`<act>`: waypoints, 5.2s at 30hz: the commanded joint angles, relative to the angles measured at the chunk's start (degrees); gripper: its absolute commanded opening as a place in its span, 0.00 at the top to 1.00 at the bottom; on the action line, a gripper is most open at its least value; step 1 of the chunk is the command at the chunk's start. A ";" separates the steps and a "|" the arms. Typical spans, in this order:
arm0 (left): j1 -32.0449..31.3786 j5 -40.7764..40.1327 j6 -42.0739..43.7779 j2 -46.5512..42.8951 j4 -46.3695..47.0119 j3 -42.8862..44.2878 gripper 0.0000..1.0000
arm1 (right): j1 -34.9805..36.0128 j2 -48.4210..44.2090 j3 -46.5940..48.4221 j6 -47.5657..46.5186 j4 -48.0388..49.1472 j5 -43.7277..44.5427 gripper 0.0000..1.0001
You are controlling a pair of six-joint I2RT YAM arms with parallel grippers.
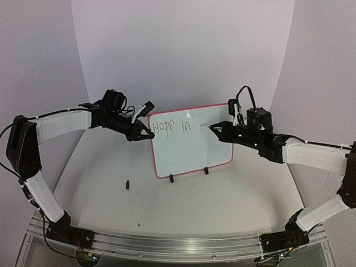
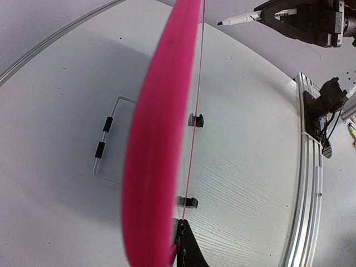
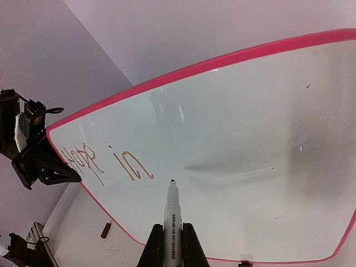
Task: Write a sentence on the whiteboard
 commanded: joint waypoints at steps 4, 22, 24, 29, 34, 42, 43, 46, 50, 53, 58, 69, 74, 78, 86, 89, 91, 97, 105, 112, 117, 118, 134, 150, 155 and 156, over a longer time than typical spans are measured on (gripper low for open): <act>-0.38 -6.70 3.39 0.88 -3.46 -0.02 1.00 | -0.15 2.09 2.81 0.89 4.95 2.15 1.00; -0.51 -6.63 3.45 1.03 -3.45 -0.02 1.00 | -0.15 2.86 2.07 2.61 6.73 8.03 1.00; -0.55 -6.62 3.51 1.03 -3.48 -0.02 1.00 | -0.15 2.28 1.51 2.90 6.73 9.10 1.00; -0.57 -6.61 3.45 0.94 -3.48 0.06 1.00 | -0.15 0.84 1.26 2.92 6.71 10.15 1.00; -0.56 -6.58 3.53 0.95 -3.48 0.07 1.00 | -0.15 1.50 2.47 2.60 7.41 7.97 1.00; -0.57 -6.69 3.50 0.88 -3.60 0.15 1.00 | -0.12 4.39 4.14 3.02 8.05 4.04 1.00; -0.56 -6.69 3.53 0.86 -3.62 0.15 1.00 | -0.14 4.63 4.14 3.13 8.05 3.93 1.00; -0.57 -6.69 3.56 0.86 -3.67 0.15 1.00 | -0.15 5.06 3.94 3.48 8.05 3.87 1.00; -0.58 -6.71 3.61 0.86 -3.66 0.17 1.00 | -0.15 4.97 2.97 3.97 7.97 3.89 1.00; -0.57 -6.70 3.56 0.85 -3.67 0.24 1.00 | -0.15 4.55 1.42 4.61 7.96 4.15 1.00; -0.56 -6.69 3.60 0.85 -3.67 0.24 1.00 | -0.14 4.09 -0.70 5.40 7.96 4.55 1.00; -0.59 -6.75 3.63 0.55 -3.72 0.24 1.00 | -0.15 2.40 -1.83 5.22 7.01 7.93 1.00; -0.59 -6.72 3.58 0.43 -3.73 0.24 1.00 | -0.15 0.11 -2.10 4.45 5.94 10.19 1.00; -0.74 -6.70 3.63 0.35 -3.65 0.24 1.00 | -0.15 -1.38 -2.01 3.80 5.68 9.32 1.00; -0.74 -6.70 3.55 0.44 -3.65 0.31 1.00 | -0.15 -4.26 -1.69 2.32 6.01 5.63 1.00; -0.77 -6.72 3.58 0.45 -3.74 0.29 1.00 | -0.15 -3.09 -0.49 2.00 5.86 5.52 1.00; -0.83 -6.78 3.58 0.44 -3.74 0.24 1.00 | -0.15 -1.99 0.31 1.97 5.94 5.43 1.00; -0.82 -6.85 3.68 0.46 -3.74 0.24 1.00 | -0.15 0.38 1.86 1.99 6.85 6.03 1.00; -0.90 -6.83 3.63 0.53 -3.74 0.24 1.00 | -0.14 1.88 2.03 2.60 7.87 7.54 1.00; -0.91 -6.76 3.66 0.59 -3.72 0.26 1.00 | -0.15 0.74 -0.48 3.04 7.87 11.13 1.00; -0.93 -6.69 3.69 0.80 -3.65 0.32 1.00 | -0.15 0.45 -2.05 3.62 7.12 11.69 1.00; -0.94 -6.70 3.69 0.83 -3.65 0.33 1.00 | -0.15 0.52 -2.37 3.74 7.01 11.69 1.00; -0.93 -6.79 3.69 0.68 -3.69 0.24 1.00 | -0.15 -0.16 -1.37 2.96 5.66 14.05 1.00; -0.93 -6.98 3.78 0.29 -3.82 0.24 1.00 | -0.15 1.13 3.13 0.98 5.24 14.72 1.00; -0.91 -7.12 3.82 0.15 -3.83 0.24 1.00 | -0.15 1.02 2.56 1.36 5.24 14.56 1.00; -0.95 -7.14 3.80 0.19 -3.83 0.24 1.00 | -0.15 0.90 2.49 1.38 5.24 14.48 1.00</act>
